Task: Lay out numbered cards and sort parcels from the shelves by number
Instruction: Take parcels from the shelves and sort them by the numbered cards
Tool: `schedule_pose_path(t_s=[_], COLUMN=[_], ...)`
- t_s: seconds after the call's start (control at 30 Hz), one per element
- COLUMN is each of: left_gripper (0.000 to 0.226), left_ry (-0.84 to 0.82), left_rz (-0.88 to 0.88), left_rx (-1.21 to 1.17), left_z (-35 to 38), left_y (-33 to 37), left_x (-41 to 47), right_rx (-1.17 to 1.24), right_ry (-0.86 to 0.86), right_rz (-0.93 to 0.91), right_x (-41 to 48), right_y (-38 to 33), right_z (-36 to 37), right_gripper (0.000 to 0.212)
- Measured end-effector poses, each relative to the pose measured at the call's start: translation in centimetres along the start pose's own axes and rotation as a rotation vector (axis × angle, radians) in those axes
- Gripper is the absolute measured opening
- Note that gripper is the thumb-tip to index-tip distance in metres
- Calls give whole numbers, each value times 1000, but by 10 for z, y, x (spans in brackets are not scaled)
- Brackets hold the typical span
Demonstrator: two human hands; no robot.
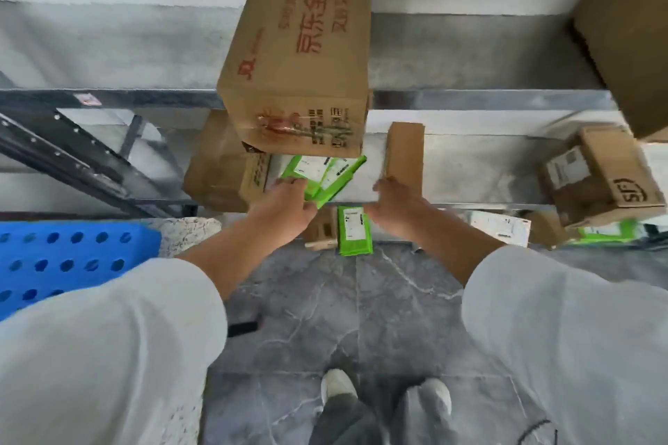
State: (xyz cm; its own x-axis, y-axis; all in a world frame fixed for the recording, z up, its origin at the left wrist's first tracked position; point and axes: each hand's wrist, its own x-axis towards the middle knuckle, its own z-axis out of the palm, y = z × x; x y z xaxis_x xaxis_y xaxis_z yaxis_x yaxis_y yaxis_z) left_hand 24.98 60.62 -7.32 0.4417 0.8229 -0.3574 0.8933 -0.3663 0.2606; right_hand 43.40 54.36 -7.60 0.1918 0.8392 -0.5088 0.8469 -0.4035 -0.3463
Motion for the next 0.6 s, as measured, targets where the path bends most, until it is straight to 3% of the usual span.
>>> schedule_pose_path(t_s=[0.23, 0.43, 0.6], left_gripper=[37, 37, 44], left_ry=[53, 69, -116], left_rz=[-104, -164, -212], left_rx=[-97, -129, -44], left_z=[48, 80, 87], left_y=[-24, -33, -50], left_x=[82, 137, 188], right_rx=[125, 159, 217], right_ry=[59, 19, 3], right_rz=[-60, -43, -10], right_x=[80, 140, 176], right_y=[16, 33, 39], right_z=[45, 73, 94], right_gripper=[32, 37, 38])
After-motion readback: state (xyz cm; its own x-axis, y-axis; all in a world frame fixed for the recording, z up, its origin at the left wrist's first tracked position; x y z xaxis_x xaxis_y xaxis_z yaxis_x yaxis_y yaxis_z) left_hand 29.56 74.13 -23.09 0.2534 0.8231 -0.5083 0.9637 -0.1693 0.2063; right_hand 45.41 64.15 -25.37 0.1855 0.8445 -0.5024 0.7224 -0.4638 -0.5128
